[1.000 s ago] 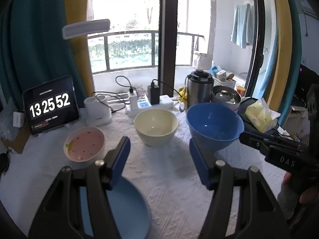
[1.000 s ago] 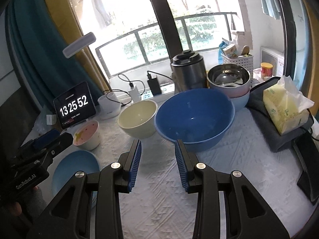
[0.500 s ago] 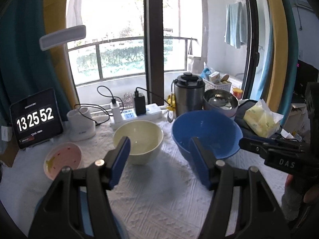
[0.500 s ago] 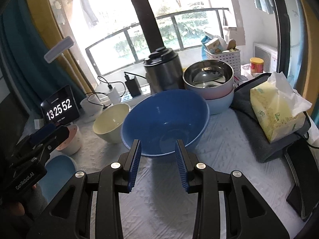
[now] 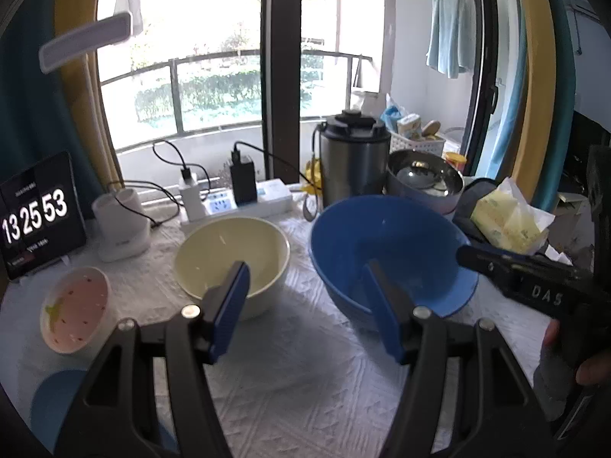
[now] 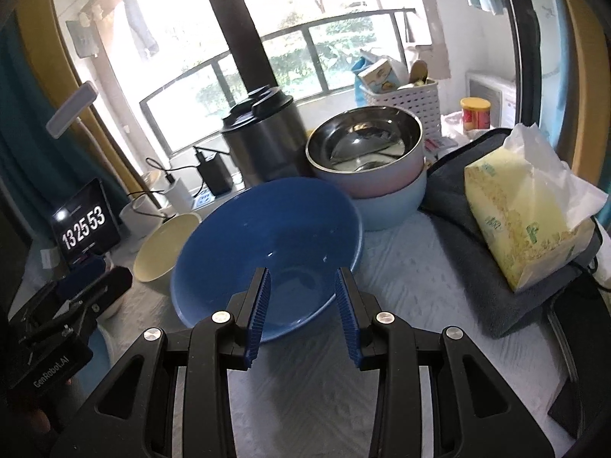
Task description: Organize plates and bowls
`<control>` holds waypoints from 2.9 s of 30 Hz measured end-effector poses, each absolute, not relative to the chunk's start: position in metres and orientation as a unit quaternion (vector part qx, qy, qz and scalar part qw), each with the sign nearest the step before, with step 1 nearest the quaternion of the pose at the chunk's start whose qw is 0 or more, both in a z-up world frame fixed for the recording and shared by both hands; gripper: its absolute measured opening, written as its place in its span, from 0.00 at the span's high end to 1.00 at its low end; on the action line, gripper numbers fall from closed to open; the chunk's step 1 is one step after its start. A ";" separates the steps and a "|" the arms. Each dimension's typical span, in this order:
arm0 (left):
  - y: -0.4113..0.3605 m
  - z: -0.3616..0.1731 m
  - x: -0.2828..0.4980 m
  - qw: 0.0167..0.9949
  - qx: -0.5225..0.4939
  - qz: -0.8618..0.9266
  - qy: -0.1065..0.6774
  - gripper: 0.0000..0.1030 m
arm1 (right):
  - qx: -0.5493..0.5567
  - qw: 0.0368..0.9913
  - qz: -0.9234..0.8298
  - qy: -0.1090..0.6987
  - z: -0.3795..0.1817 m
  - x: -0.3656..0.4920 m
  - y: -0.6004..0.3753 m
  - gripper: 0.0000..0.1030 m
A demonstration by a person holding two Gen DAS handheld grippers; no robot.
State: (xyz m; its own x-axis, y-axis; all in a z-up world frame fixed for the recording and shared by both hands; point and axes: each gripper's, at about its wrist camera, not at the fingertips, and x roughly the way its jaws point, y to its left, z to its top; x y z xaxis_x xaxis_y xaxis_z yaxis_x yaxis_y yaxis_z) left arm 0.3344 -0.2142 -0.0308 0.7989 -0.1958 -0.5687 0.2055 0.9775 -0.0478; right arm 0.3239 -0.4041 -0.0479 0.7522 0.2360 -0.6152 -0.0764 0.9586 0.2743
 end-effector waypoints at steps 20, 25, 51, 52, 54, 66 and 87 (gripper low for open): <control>-0.235 -0.061 0.354 0.935 0.013 -0.137 0.327 0.39 | 0.117 0.911 0.064 0.391 -0.088 0.351 -0.412 0.73; -0.239 -0.060 0.348 0.934 0.019 -0.155 0.322 0.41 | 0.104 0.915 0.068 0.384 -0.085 0.347 -0.405 0.84; -0.210 -0.035 0.299 0.937 0.007 -0.147 0.318 0.44 | 0.109 0.912 0.086 0.385 -0.056 0.301 -0.378 0.83; -0.208 -0.034 0.298 0.937 0.006 -0.146 0.318 0.44 | 0.107 0.912 0.087 0.386 -0.056 0.299 -0.376 0.83; -0.205 -0.034 0.295 0.937 0.005 -0.145 0.319 0.44 | 0.105 0.912 0.088 0.387 -0.056 0.296 -0.372 0.83; -0.184 -0.037 0.280 0.935 -0.005 -0.138 0.327 0.44 | 0.096 0.907 0.094 0.398 -0.059 0.285 -0.350 0.81; -0.156 -0.054 0.259 0.922 -0.001 -0.141 0.359 0.44 | 0.085 0.895 0.094 0.427 -0.071 0.270 -0.315 0.73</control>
